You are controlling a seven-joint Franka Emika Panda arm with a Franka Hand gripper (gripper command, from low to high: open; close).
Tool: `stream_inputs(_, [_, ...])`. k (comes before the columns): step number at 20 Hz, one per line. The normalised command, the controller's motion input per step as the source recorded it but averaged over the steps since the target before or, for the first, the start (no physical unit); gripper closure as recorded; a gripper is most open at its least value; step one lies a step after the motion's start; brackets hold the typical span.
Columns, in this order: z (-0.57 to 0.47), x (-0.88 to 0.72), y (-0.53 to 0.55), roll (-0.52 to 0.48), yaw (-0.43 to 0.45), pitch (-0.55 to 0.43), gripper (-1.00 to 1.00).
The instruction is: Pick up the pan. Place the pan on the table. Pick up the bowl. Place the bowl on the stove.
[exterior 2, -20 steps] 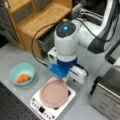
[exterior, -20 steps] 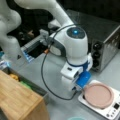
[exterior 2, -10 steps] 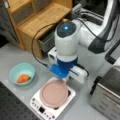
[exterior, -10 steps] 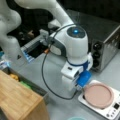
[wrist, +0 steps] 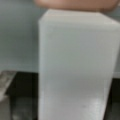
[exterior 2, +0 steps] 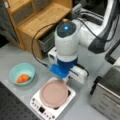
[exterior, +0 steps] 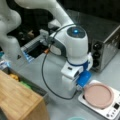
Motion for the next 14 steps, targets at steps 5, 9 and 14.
stream_inputs(5, [0.07, 0.02, -0.01, -0.025, 0.054, 0.016, 1.00])
stream_inputs(9, [0.21, -0.03, -0.01, -0.018, 0.048, 0.030, 1.00])
stream_inputs(14, [0.25, -0.06, 0.01, -0.005, 0.040, 0.050, 1.00])
